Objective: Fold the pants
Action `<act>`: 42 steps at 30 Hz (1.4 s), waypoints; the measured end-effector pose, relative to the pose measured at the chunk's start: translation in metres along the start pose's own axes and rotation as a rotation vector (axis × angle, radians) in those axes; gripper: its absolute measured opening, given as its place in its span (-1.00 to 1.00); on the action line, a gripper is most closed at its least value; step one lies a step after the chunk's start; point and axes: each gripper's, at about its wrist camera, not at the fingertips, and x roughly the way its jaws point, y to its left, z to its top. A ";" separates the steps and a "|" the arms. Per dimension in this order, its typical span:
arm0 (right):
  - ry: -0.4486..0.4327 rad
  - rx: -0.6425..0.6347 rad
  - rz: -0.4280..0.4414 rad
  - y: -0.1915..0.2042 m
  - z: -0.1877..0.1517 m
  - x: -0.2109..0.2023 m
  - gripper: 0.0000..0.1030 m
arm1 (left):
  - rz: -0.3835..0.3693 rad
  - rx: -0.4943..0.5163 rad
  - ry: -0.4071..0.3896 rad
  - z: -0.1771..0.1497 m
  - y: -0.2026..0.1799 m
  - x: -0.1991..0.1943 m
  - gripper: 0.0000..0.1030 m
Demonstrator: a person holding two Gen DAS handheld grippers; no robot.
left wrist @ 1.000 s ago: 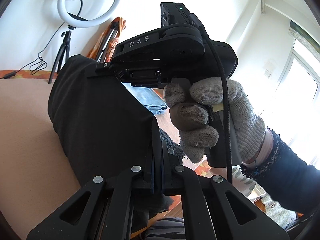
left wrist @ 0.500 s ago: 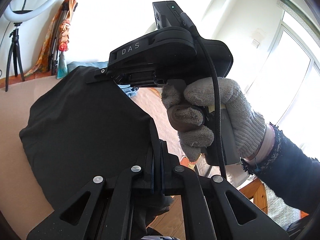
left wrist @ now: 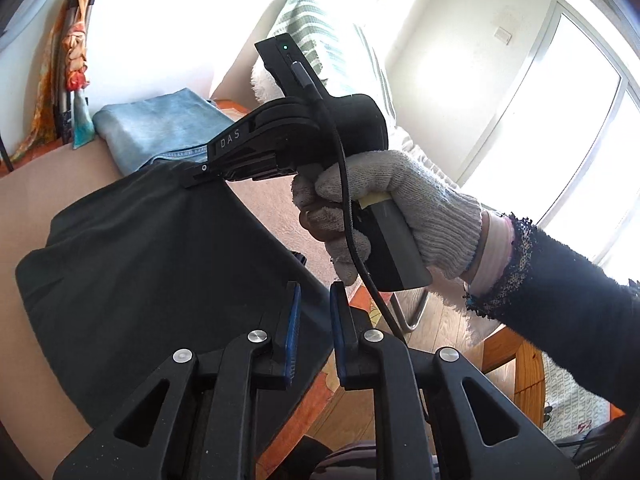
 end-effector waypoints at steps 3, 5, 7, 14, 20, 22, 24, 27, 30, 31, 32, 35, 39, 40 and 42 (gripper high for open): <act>0.016 -0.012 -0.009 -0.007 0.000 0.007 -1.00 | 0.054 -0.018 -0.020 0.002 0.021 -0.019 -0.63; 0.022 -0.023 -0.013 -0.009 0.000 0.011 -1.00 | 0.119 -0.027 -0.022 0.001 0.038 -0.033 -0.60; 0.029 -0.041 -0.021 -0.008 0.002 0.015 -1.00 | 0.171 -0.057 -0.026 0.002 0.059 -0.045 -0.60; 0.042 -0.060 -0.042 -0.012 -0.001 0.022 -1.00 | 0.300 -0.160 -0.032 -0.008 0.096 -0.077 -0.11; 0.038 -0.106 -0.096 -0.013 -0.008 0.023 -0.99 | 0.360 -0.192 -0.023 -0.020 0.100 -0.069 0.06; 0.034 -0.135 -0.118 -0.009 -0.009 0.024 -0.98 | 0.382 -0.198 -0.027 -0.024 0.101 -0.065 0.06; 0.037 -0.162 -0.140 -0.006 -0.009 0.026 -0.98 | 0.404 -0.204 -0.030 -0.028 0.100 -0.063 0.06; 0.047 -0.186 -0.164 -0.003 -0.010 0.029 -0.96 | 0.430 -0.206 -0.032 -0.031 0.100 -0.059 0.06; 0.050 -0.210 -0.184 0.000 -0.010 0.027 -0.91 | 0.453 -0.207 -0.032 -0.032 0.099 -0.057 0.06; 0.051 -0.216 -0.193 0.000 -0.011 0.027 -0.87 | 0.461 -0.207 -0.034 -0.032 0.099 -0.056 0.06; 0.051 -0.221 -0.202 0.000 -0.012 0.026 -0.86 | 0.466 -0.206 -0.037 -0.032 0.099 -0.055 0.06; 0.047 -0.226 -0.223 -0.002 -0.012 0.023 -0.77 | 0.458 -0.214 -0.040 -0.032 0.101 -0.052 0.06; 0.037 -0.219 -0.219 -0.004 -0.013 0.019 -0.69 | 0.442 -0.250 -0.043 -0.035 0.106 -0.050 0.06; 0.032 -0.218 -0.217 -0.004 -0.014 0.018 -0.61 | 0.429 -0.272 -0.043 -0.036 0.110 -0.050 0.06; 0.031 -0.214 -0.200 -0.005 -0.016 0.016 -0.43 | 0.398 -0.320 -0.049 -0.040 0.118 -0.052 0.06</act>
